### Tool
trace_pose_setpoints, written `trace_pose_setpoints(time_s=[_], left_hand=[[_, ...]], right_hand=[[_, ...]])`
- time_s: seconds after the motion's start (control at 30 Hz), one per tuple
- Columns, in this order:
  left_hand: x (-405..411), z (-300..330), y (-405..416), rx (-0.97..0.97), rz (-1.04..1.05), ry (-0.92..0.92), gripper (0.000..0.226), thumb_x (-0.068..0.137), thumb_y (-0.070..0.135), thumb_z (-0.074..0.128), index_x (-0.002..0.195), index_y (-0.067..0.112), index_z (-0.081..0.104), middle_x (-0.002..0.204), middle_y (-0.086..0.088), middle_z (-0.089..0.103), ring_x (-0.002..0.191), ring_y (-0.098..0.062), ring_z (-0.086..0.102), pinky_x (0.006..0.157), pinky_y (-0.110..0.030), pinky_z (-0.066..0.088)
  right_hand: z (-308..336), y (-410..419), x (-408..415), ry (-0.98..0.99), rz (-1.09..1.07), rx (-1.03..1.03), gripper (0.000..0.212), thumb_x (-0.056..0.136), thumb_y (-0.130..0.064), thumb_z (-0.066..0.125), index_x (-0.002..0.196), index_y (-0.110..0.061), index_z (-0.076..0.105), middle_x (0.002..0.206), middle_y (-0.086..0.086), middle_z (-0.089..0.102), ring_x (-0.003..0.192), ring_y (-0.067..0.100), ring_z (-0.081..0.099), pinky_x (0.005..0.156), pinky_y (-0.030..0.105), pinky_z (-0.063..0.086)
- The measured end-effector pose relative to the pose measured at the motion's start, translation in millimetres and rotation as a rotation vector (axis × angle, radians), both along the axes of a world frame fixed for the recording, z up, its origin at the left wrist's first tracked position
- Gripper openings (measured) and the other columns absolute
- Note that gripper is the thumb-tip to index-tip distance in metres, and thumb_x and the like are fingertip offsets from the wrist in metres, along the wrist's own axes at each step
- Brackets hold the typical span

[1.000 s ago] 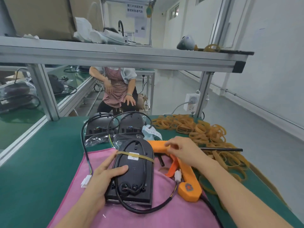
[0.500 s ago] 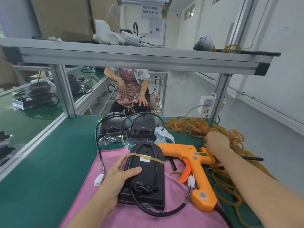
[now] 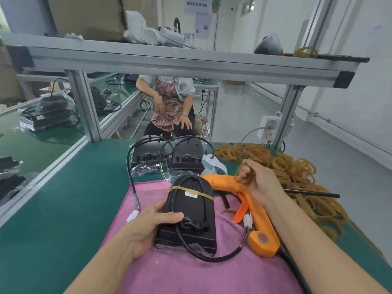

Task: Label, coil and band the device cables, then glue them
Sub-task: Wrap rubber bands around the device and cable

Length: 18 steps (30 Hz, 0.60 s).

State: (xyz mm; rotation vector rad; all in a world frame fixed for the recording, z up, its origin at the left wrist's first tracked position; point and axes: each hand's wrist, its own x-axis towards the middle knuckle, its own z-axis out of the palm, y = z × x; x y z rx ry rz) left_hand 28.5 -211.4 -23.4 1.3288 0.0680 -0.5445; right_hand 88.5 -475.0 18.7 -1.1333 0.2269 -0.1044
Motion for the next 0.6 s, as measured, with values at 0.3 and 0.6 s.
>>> trace_pose_setpoints(time_s=[0.3, 0.6], left_hand=[[-2.7, 7.8, -8.8, 0.002, 0.085, 0.104, 0.038, 0.061, 0.008, 0.070, 0.099, 0.002, 0.068, 0.084, -0.021, 0.073, 0.064, -0.030, 0.071, 0.054, -0.035, 0.057], [1.3, 15.4, -5.6, -0.212, 0.342, 0.138, 0.009, 0.078, 0.015, 0.061, 0.083, 0.009, 0.064, 0.066, -0.010, 0.072, 0.052, -0.023, 0.068, 0.047, -0.026, 0.054]], right_hand=[[22.8, 32.9, -29.0, -0.072, 0.186, 0.560, 0.025, 0.092, -0.012, 0.054, 0.070, -0.006, 0.064, 0.061, 0.003, 0.060, 0.057, 0.013, 0.064, 0.064, 0.026, 0.061], [21.3, 31.8, -49.3, -0.115, 0.291, 0.620, 0.042, 0.087, 0.005, 0.037, 0.124, 0.001, 0.055, 0.117, 0.018, 0.068, 0.077, 0.024, 0.073, 0.059, 0.025, 0.060]])
